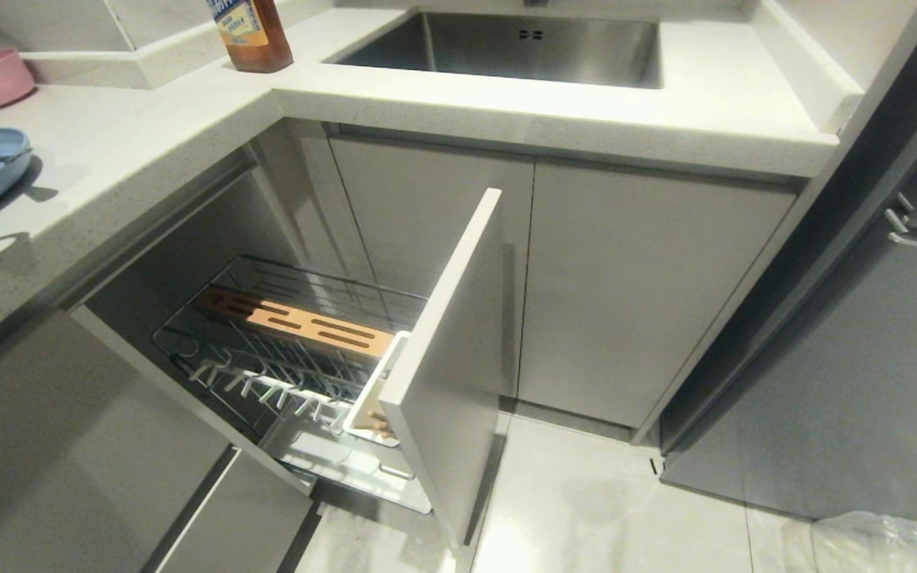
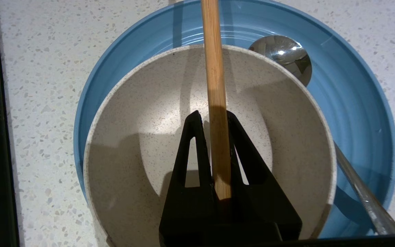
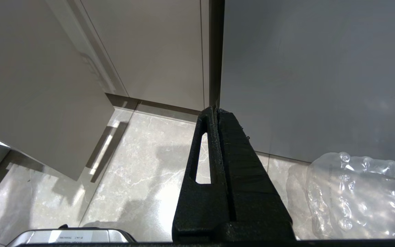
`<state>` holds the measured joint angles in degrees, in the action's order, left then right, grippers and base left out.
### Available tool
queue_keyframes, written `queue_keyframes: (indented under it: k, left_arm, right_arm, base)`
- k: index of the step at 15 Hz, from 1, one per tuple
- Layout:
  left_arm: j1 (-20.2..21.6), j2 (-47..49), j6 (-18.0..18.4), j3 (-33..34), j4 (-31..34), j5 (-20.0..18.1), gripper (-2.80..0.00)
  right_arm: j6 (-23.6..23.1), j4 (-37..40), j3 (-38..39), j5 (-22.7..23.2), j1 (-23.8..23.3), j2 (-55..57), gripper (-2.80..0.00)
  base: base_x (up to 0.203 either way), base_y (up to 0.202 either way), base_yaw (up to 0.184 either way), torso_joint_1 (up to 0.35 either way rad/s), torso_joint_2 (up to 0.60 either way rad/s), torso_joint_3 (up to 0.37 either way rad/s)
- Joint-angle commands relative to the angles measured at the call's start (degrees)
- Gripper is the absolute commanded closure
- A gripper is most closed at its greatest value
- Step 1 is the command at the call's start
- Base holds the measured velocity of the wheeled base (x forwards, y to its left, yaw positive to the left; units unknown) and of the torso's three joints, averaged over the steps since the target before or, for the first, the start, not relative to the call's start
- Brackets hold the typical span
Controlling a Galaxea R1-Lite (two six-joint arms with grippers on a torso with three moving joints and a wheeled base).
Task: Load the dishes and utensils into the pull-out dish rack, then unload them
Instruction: Take the chopsticks out of the cupboard
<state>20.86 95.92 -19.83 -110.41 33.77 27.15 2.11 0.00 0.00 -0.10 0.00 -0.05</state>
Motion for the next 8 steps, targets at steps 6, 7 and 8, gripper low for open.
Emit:
queue_keyframes:
  k: [6, 7, 8]
  left_arm:
    - [0.06, 0.50, 0.06, 0.02, 0.25, 0.19, 0.00]
    - [0.06, 0.41, 0.14, 0.02, 0.25, 0.19, 0.00]
    - [0.08, 0.41, 0.08, 0.02, 0.25, 0.17, 0.00]
  right_arm:
    - [0.00, 0.00, 0.00, 0.01, 0.00, 0.05, 0.00]
    - [0.00, 0.00, 0.00, 0.01, 0.00, 0.05, 0.00]
    - [0.00, 0.00, 0.00, 0.01, 0.00, 0.05, 0.00]
  base:
    - [0.000, 0.000, 0.000, 0.000, 0.00, 0.000]
    - [0.000, 0.000, 0.000, 0.000, 0.00, 0.000]
    - [0.000, 0.000, 0.000, 0.000, 0.00, 0.000]
